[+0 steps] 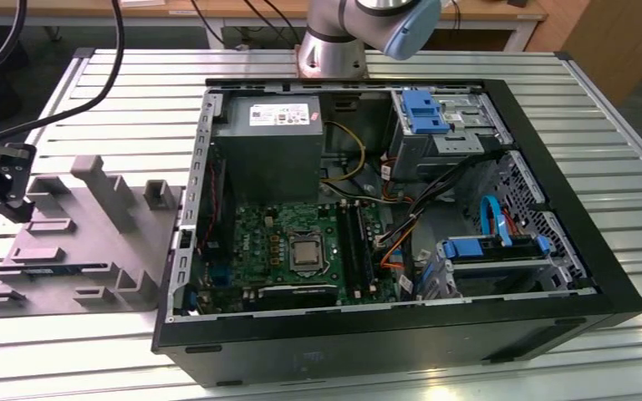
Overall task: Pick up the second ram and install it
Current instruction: 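Pick up the second ram and move it above second insertion slot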
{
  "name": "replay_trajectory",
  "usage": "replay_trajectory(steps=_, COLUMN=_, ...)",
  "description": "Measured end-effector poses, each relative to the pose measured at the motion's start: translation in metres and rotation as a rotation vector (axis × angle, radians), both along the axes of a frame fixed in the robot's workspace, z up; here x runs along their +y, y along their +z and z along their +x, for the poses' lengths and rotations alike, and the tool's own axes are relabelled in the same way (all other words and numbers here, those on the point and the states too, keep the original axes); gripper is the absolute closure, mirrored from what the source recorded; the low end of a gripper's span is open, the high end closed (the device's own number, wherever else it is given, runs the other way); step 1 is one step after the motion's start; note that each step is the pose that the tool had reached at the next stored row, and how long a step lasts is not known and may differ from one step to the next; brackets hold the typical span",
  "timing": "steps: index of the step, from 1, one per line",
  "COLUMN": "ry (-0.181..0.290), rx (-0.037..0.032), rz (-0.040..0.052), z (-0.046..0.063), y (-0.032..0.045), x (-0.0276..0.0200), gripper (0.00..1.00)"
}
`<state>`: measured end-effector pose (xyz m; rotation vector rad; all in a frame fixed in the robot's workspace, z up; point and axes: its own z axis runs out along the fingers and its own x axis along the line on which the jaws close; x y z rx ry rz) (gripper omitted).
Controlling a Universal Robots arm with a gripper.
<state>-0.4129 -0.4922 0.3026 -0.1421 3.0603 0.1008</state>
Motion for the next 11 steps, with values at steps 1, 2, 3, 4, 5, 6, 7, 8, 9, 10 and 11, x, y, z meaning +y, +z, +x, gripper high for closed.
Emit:
replay_trajectory(steps=1, ry=0.016, rx=0.0004, rz=-0.0001, z=0.0000, y=-0.0005, x=0.0000, gripper=0.89)
replay_trajectory(steps=2, ry=0.034, rx=0.0009, rz=-0.0005, z=0.0000, y=-0.0008, x=0.0000, gripper=0.89)
replay_trajectory(steps=3, ry=0.051, rx=0.0014, rz=-0.0007, z=0.0000, y=-0.0013, x=0.0000, gripper=0.89)
replay_trajectory(steps=4, ry=0.069, rx=0.0019, rz=-0.0008, z=0.0000, y=-0.0018, x=0.0000, gripper=0.89)
replay_trajectory(steps=5, ry=0.087, rx=0.0025, rz=-0.0009, z=0.0000, y=-0.0023, x=0.0000, gripper=0.89)
replay_trajectory(steps=6, ry=0.107, rx=0.0031, rz=-0.0010, z=0.0000, y=-0.0029, x=0.0000, gripper=0.89)
replay_trajectory(steps=7, ry=0.125, rx=0.0038, rz=-0.0010, z=0.0000, y=-0.0035, x=0.0000, gripper=0.89)
replay_trajectory(steps=8, ry=0.142, rx=0.0044, rz=-0.0009, z=0.0000, y=-0.0043, x=0.0000, gripper=0.89)
replay_trajectory(steps=9, ry=0.161, rx=0.0051, rz=-0.0008, z=0.0000, y=-0.0052, x=0.0000, gripper=0.89)
replay_trajectory(steps=10, ry=0.178, rx=0.0060, rz=-0.0008, z=0.0000, y=-0.0060, x=0.0000, gripper=0.89)
replay_trajectory(steps=11, ry=0.197, rx=0.0071, rz=-0.0008, z=0.0000, y=-0.0068, x=0.0000, gripper=0.89)
